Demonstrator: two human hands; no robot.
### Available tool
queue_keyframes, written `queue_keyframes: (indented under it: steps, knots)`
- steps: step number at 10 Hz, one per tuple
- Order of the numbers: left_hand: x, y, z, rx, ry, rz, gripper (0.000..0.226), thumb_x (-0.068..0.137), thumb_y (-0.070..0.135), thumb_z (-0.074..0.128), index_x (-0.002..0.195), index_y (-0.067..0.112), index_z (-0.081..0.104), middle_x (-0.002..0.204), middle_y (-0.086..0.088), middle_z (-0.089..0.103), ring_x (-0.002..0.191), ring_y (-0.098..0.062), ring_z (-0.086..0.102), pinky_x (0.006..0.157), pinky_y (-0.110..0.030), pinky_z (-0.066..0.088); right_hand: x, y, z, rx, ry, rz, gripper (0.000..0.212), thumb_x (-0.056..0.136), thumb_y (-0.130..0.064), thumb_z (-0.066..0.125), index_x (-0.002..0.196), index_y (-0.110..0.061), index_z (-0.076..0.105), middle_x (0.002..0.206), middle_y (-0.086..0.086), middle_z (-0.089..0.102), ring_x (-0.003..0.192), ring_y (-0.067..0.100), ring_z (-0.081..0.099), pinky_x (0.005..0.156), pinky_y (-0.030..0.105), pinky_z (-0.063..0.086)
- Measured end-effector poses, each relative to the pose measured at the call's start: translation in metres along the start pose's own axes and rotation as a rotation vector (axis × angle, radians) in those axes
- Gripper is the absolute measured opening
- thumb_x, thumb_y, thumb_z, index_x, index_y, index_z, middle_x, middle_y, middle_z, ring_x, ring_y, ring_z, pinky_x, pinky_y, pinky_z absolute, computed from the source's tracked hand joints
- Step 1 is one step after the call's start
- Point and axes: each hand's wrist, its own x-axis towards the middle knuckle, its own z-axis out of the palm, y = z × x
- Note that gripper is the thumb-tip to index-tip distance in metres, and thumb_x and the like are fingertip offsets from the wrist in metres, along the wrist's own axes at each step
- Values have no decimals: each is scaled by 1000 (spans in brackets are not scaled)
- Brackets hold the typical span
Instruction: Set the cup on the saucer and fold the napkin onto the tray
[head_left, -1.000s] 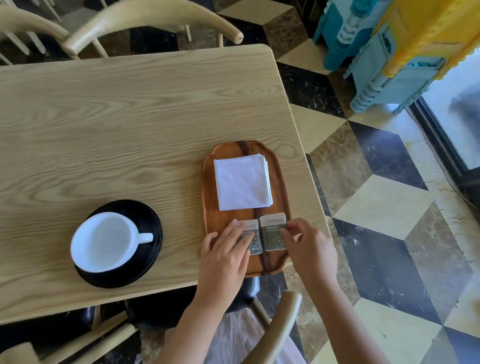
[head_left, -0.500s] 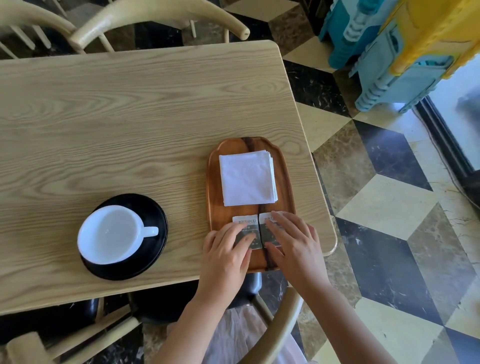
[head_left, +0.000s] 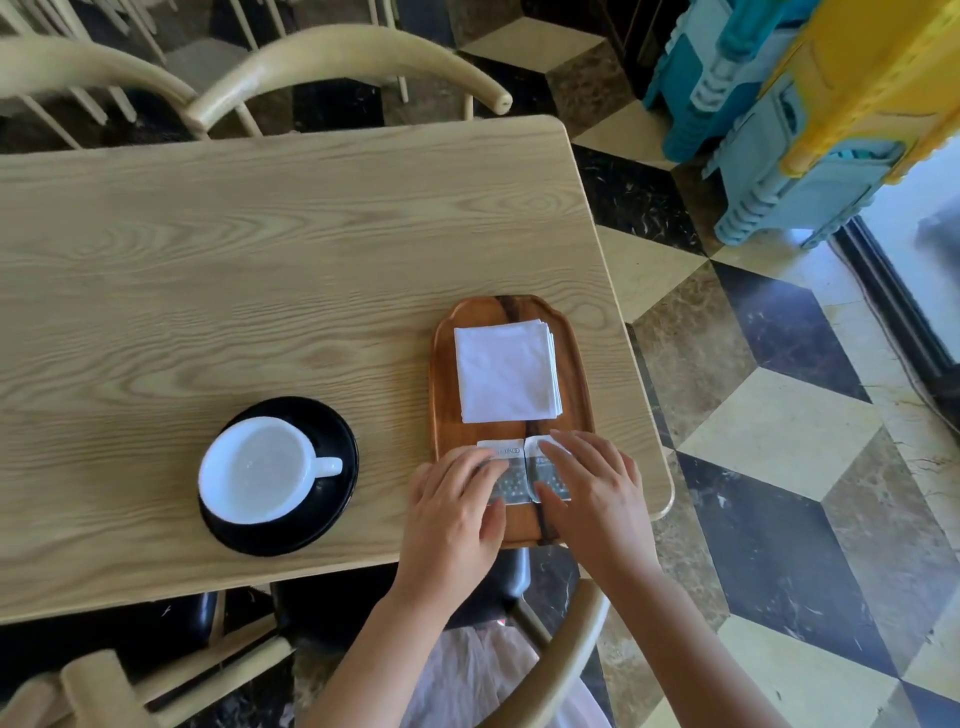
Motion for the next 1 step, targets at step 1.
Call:
queue_keyframes:
  steps: [1]
  knots:
    - [12, 1, -26, 26, -3, 7, 26, 78, 15, 63, 104, 17, 62, 103, 6, 67, 100, -12, 61, 86, -32, 42, 12, -18, -19, 8, 10, -23, 29, 67, -16, 78, 95, -12, 70, 97, 3, 72, 95, 26, 66, 79, 41, 50]
